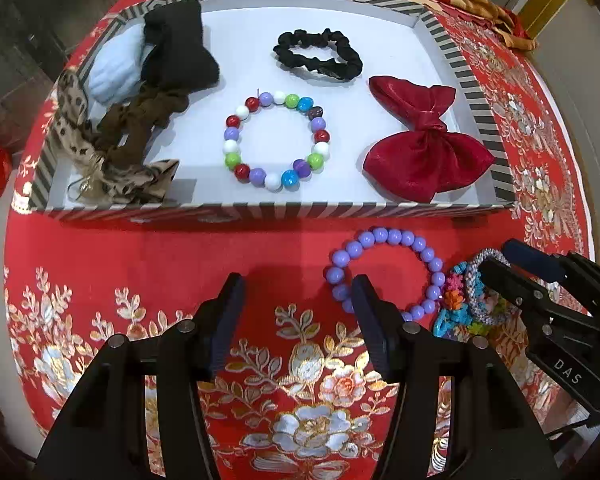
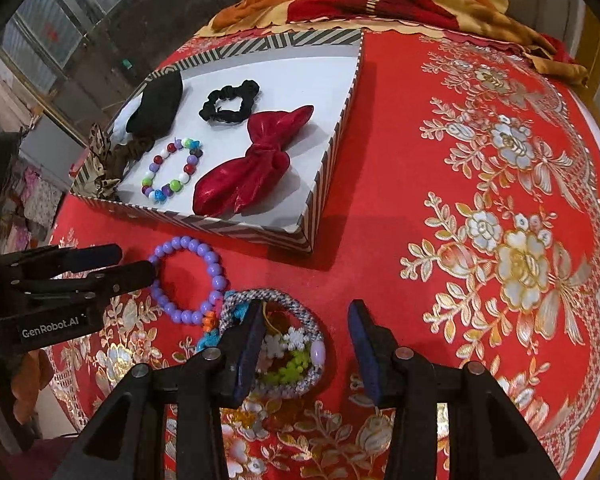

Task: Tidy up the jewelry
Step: 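Grasp the purple bead bracelet with left tool while right grasps grey braided bracelet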

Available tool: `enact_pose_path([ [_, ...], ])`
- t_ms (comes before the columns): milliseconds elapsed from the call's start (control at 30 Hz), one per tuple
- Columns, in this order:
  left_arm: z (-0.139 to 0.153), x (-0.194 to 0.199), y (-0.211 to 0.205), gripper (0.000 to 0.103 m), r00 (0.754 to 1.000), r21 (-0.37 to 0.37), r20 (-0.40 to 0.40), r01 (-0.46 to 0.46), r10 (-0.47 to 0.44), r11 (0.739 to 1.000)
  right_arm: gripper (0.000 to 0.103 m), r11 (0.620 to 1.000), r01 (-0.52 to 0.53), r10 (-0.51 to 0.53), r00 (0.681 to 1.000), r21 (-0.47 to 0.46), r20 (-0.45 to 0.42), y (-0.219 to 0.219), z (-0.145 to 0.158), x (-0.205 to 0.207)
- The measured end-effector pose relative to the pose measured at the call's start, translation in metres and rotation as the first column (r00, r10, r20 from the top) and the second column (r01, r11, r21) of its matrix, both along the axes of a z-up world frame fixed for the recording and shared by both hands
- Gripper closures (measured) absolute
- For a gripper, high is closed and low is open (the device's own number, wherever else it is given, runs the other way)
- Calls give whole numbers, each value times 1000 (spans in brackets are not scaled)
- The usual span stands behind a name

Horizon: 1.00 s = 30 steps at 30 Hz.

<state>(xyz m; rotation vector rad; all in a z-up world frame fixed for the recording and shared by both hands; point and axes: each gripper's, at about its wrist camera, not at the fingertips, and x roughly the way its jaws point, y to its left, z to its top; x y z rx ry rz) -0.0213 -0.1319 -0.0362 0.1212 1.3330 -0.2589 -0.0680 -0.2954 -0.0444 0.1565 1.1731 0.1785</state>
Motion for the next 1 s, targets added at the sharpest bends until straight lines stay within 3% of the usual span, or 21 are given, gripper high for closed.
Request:
enact_pose_path([
  [33, -1, 1, -2, 48, 1000, 7, -2, 7, -7, 1000, 76, 1000, -2, 2, 1000, 0, 1, 1, 0, 1],
  [167, -3, 1, -11, 51, 999, 27, 19, 43, -43, 999, 88, 1000, 12, -12, 1000, -5, 4, 1, -1, -1],
  [233, -1, 0, -14, 85, 997, 23, 50, 64, -65, 998, 93, 999, 40, -41, 999, 24, 14, -4, 2, -5],
  [333, 0, 2, -12, 95, 996, -8, 34, 86, -86, 996, 95, 994, 82, -85, 996, 67, 36, -15, 12, -15],
  [500, 10, 2, 2, 95, 996, -53, 33, 86, -84, 995, 96, 988, 110, -119, 989, 105, 83, -23, 34, -32],
  [667, 26, -5, 8, 95, 995, -60, 61, 82, -79, 995, 96, 994, 103, -105, 989, 28, 104, -19, 35, -27],
  [767, 29, -9, 14, 95, 996, -67, 62, 72, -68, 995, 95, 996, 80, -82, 995, 32, 63, -15, 28, -16],
  [1000, 30, -11, 29, 95, 998, -74, 50, 44, -41, 996, 94, 991, -45, 44, 999, -122, -13, 11, 6, 7],
])
